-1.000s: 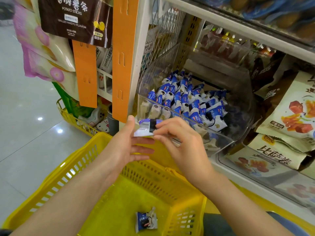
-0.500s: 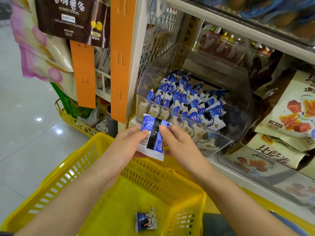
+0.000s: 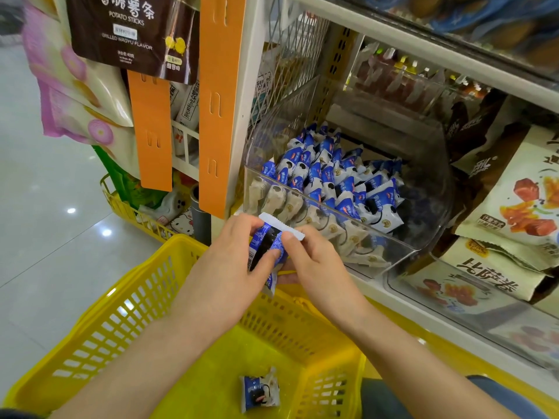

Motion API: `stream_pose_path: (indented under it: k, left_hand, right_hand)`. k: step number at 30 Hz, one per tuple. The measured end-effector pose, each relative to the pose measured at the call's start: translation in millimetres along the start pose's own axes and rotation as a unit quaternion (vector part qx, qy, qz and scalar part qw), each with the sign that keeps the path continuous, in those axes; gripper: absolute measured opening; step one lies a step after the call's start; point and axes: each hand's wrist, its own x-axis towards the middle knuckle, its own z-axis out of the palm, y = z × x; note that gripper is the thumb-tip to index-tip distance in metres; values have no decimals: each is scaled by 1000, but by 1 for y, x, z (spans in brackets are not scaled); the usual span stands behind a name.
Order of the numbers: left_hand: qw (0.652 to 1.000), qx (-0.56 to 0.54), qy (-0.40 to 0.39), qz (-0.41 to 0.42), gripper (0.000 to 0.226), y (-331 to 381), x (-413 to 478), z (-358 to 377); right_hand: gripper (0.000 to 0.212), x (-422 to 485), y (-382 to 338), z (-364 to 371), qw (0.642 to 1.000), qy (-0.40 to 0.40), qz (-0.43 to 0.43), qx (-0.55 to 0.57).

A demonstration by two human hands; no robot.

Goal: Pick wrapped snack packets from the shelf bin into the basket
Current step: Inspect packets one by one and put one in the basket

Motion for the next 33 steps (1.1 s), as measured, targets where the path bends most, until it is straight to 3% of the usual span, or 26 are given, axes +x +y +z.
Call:
stream_pose_path:
  k: [6, 13, 21, 27, 33]
  left_hand:
    - [1000, 24, -7, 13, 31, 2, -1, -2]
    - [999, 48, -11, 4, 16, 2, -2, -3]
    - [999, 12, -48, -11, 15, 0, 5, -11]
    - [999, 25, -21, 1, 19, -2, 6, -12]
    - [1000, 31, -7, -3, 21, -1, 4, -11]
  right_hand:
    - [13, -1, 2, -1, 999, 13, -39, -22]
    - [6, -4, 8, 3, 997, -12, -58, -42]
    - [5, -3, 7, -1, 994, -11, -83, -76]
    - [10, -4, 4, 3, 998, -24, -49, 15]
    - [17, -3, 0, 5, 997, -56, -28, 34]
